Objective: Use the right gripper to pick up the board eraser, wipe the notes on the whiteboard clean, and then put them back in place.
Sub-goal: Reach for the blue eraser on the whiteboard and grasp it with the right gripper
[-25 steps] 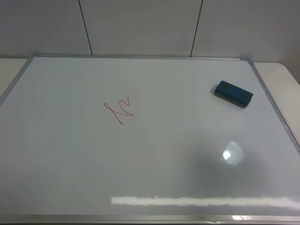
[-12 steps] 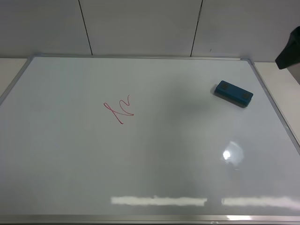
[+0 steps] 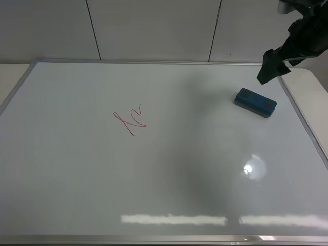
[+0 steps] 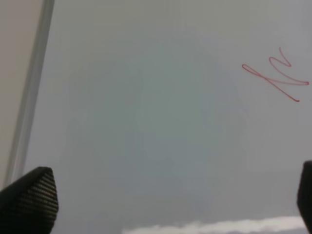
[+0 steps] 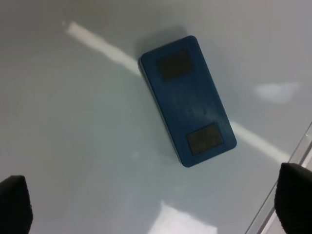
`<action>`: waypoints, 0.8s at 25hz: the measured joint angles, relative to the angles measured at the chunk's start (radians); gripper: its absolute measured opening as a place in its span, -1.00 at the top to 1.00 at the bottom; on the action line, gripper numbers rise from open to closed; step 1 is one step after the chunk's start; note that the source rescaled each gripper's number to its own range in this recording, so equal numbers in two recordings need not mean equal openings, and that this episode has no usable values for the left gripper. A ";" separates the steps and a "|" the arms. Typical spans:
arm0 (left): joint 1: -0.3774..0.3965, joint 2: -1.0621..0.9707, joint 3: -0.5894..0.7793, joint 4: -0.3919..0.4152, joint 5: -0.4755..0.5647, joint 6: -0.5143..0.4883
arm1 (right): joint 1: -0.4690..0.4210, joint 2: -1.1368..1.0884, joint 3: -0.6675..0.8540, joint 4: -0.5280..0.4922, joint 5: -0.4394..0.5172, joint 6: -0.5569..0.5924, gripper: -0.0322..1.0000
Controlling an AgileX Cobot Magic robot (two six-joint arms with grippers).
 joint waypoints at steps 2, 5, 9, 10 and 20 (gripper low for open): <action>0.000 0.000 0.000 0.000 0.000 0.000 | 0.000 0.042 -0.011 0.000 -0.016 -0.021 -1.00; 0.000 0.000 0.000 0.000 0.000 0.000 | 0.000 0.089 -0.034 -0.002 -0.045 -0.046 -1.00; 0.000 0.000 0.000 0.000 0.000 0.000 | -0.002 0.133 -0.066 -0.005 -0.074 -0.063 -1.00; 0.000 0.000 0.000 0.000 0.000 0.000 | -0.006 0.148 -0.072 -0.001 -0.076 -0.068 -1.00; 0.000 0.000 0.000 0.000 0.000 0.000 | -0.065 0.315 -0.077 0.124 -0.141 -0.212 -1.00</action>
